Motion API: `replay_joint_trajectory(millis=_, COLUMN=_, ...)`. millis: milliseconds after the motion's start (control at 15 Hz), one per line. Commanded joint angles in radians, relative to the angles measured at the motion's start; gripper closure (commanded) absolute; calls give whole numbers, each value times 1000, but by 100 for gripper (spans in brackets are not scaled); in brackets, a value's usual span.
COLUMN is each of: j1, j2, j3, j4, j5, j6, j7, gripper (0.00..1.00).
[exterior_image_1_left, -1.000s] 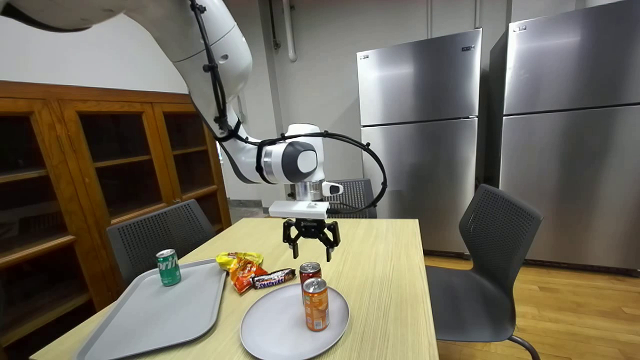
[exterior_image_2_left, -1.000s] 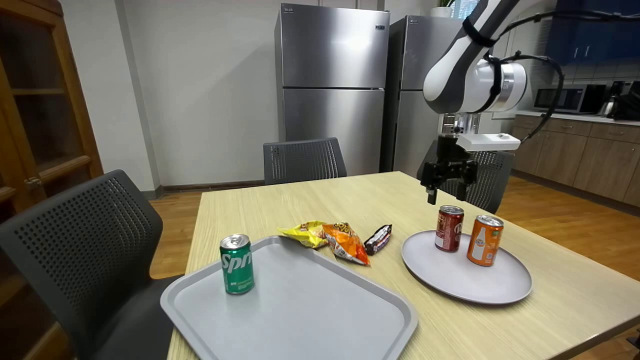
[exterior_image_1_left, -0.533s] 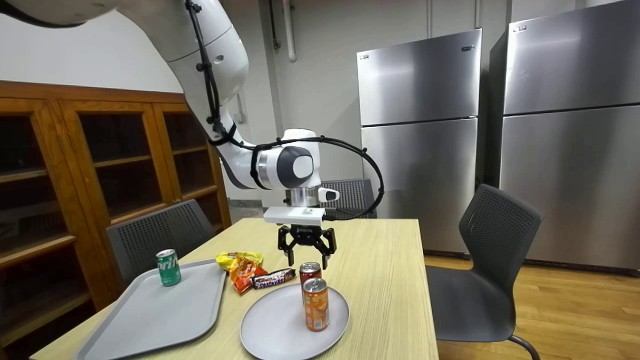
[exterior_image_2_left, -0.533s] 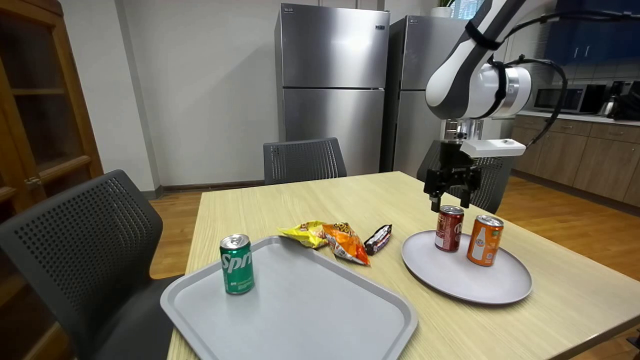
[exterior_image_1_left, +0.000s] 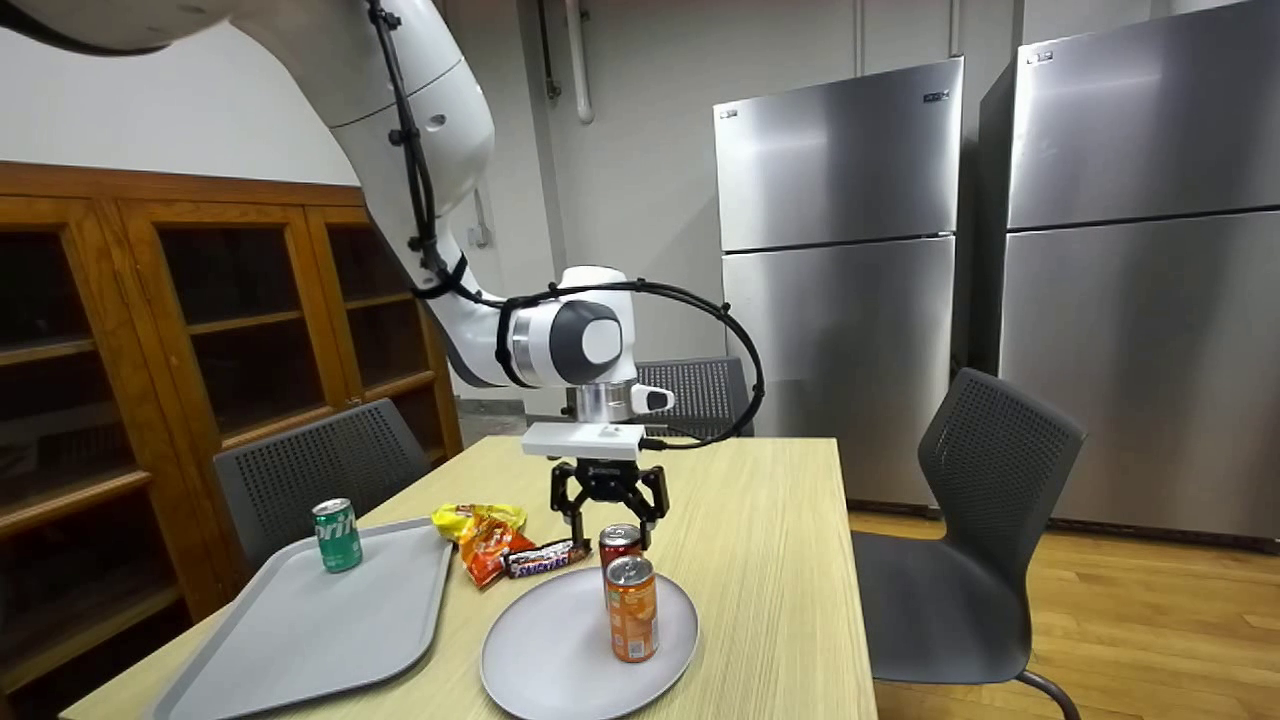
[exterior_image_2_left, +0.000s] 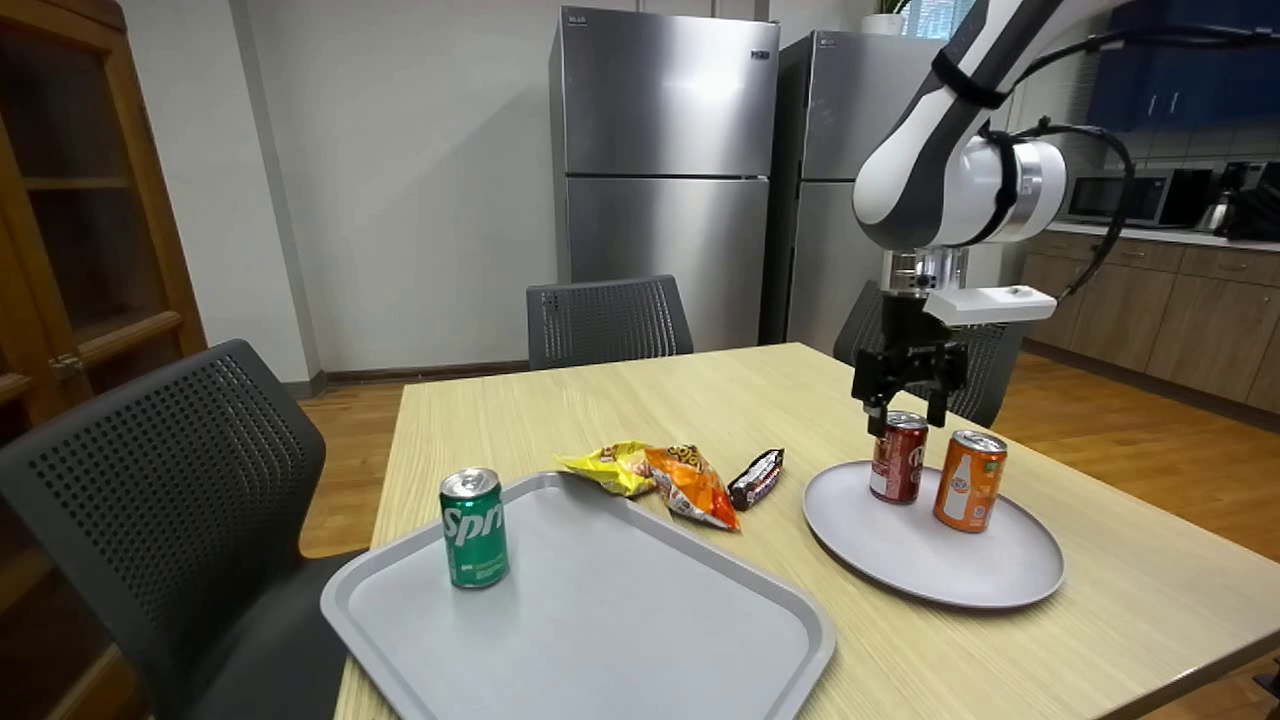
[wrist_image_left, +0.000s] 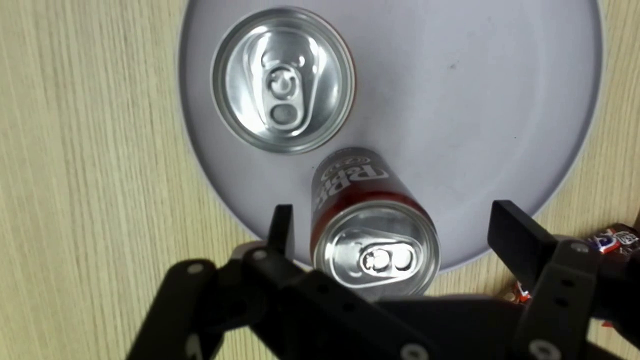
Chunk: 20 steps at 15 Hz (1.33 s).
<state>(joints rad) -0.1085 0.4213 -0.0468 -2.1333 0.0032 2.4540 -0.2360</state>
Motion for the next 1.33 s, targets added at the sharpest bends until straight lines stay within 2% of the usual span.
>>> replay_joint_trajectory(millis=0, j1=13, j2=-11, j3=-1, j4=-10, j5=-21, j6=5, j7=42, gripper=0)
replay_joint_trajectory(millis=1000, j1=14, j2=22, j3=-5, j4=27, j5=-21, j6=-4, j7=61, gripper=0)
replay_joint_trajectory(millis=1067, j1=13, j2=25, j3=-4, j4=30, j5=-21, j6=-4, j7=58, gripper=25)
replay_joint_trajectory(millis=1133, j1=12, j2=28, j3=-4, j4=33, j5=-19, j6=-5, j7=58, gripper=26)
replay_joint_trajectory(millis=1267, j1=10, j2=35, j3=-3, j4=42, j5=-16, j6=-7, j7=55, gripper=42)
